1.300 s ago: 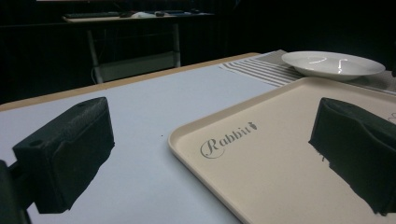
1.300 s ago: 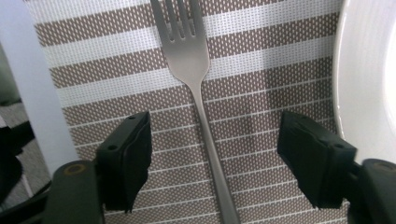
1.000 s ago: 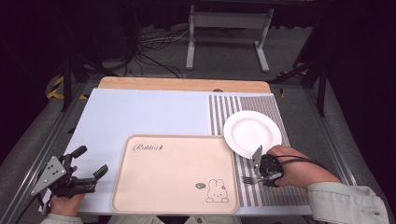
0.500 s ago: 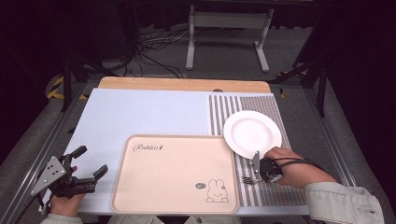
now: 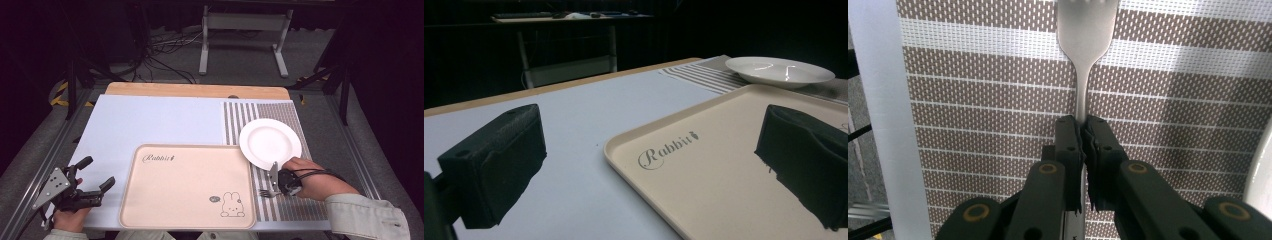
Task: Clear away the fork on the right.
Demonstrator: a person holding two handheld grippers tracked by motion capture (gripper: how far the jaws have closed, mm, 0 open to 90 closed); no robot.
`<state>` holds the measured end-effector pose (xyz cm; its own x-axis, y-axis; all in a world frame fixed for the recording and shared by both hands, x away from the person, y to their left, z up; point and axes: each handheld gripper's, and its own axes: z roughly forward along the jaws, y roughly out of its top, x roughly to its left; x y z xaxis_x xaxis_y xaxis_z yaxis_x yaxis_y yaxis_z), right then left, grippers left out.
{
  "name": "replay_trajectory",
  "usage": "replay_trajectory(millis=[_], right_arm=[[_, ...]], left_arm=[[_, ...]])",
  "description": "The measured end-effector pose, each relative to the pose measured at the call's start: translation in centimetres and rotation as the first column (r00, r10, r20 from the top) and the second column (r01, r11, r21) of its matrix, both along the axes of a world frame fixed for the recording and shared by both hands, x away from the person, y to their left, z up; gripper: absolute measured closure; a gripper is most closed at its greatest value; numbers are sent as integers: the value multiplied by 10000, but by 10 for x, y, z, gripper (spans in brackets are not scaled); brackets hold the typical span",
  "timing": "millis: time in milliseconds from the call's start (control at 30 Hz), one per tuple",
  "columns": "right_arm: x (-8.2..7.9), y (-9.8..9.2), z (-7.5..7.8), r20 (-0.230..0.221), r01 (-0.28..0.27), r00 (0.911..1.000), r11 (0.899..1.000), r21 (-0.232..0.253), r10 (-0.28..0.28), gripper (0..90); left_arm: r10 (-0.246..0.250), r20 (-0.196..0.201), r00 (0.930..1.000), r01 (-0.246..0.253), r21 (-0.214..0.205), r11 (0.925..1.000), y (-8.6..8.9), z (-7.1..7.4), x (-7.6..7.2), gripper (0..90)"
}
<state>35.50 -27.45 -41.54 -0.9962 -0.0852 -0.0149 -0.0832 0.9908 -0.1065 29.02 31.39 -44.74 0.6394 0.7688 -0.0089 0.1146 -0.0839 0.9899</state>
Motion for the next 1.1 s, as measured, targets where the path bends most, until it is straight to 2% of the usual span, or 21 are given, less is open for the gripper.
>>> replay_trajectory(millis=[533, 733, 867, 967, 1100], right_arm=[[-2, -4, 5, 97, 211, 9997, 9991, 362, -215, 859], [-7, -1, 23, 441, 274, 9985, 9942, 1039, -321, 859], [-9, 3, 34, 619, 239, 9975, 9868, 1602, -342, 859], [-10, 4, 41, 659, 409, 9963, 9789, 2004, -551, 859], [-11, 5, 47, 767, 547, 9943, 9715, 2306, -742, 859]], left_arm=[[55, -3, 10000, -55, -1, 10000, 0, 0, 0, 4], [28, 31, 10000, -28, 44, 10000, 0, 1, 0, 4], [56, 40, 10000, -56, 19, 10000, 0, 1, 0, 4], [55, 37, 10000, -55, 33, 10000, 0, 1, 0, 4], [56, 40, 10000, -56, 1, 10000, 1, 1, -1, 4]])
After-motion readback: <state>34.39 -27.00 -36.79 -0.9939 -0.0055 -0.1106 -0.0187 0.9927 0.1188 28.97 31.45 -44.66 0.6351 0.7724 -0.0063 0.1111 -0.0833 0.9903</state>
